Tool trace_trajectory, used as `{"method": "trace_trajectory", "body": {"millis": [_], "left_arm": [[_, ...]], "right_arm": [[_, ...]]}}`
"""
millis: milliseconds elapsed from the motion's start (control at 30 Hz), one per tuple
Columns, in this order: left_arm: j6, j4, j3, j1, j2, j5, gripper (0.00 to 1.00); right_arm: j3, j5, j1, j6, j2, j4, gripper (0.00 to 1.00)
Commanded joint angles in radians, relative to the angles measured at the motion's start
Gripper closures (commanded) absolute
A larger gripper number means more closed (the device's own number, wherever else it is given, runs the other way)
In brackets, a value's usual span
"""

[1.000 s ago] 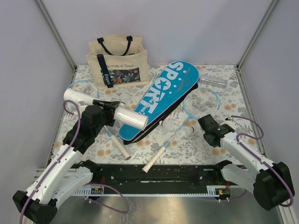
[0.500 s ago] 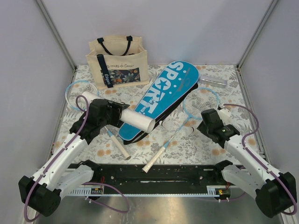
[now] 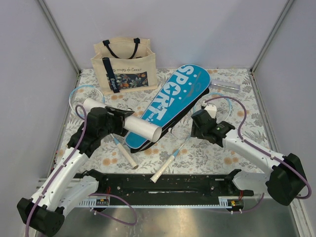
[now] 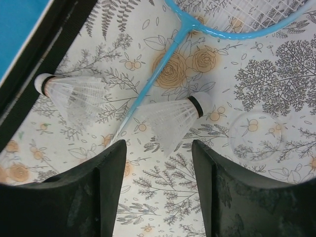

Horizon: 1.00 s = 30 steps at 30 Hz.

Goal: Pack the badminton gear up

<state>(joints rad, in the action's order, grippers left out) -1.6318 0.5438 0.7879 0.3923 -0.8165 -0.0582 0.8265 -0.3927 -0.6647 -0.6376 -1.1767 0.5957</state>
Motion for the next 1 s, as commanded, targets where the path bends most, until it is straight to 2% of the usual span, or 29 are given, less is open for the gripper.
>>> {"method": "trace_trajectory", "body": {"millis": [0,233,367,467,733,800,967], "left_arm": [[0.013,-0.064,0.027,-0.012,0.027,-0.081,0.46],[0.044,-0.12,0.017,-0.012,0.04,-0.138,0.46],[0.059,-0.143,0.014,-0.013,0.036,-0.144,0.46],[0.067,-0.151,0.016,-0.013,0.028,-0.153,0.46],[0.072,-0.212,-0.003,-0.015,0.014,-0.209,0.46],[0.076,-0.228,-0.003,-0.017,0.011,-0.224,0.47],[0.093,-0.242,-0.007,-0.026,-0.006,-0.255,0.47]], "right_arm": [[0.03,-0.083,-0.027,0.053,-0.044,0.019,0.35],[0.01,-0.047,-0.045,0.058,-0.112,-0.046,0.35],[0.046,-0.118,-0.056,0.062,-0.187,-0.019,0.36],[0.078,-0.172,-0.056,0.046,-0.231,0.03,0.41],[0.045,-0.239,-0.056,0.004,-0.186,0.042,0.7],[0.039,-0.244,-0.058,0.007,-0.166,0.041,0.81],[0.034,-0.25,-0.058,0.013,-0.085,0.052,1.0]]}}
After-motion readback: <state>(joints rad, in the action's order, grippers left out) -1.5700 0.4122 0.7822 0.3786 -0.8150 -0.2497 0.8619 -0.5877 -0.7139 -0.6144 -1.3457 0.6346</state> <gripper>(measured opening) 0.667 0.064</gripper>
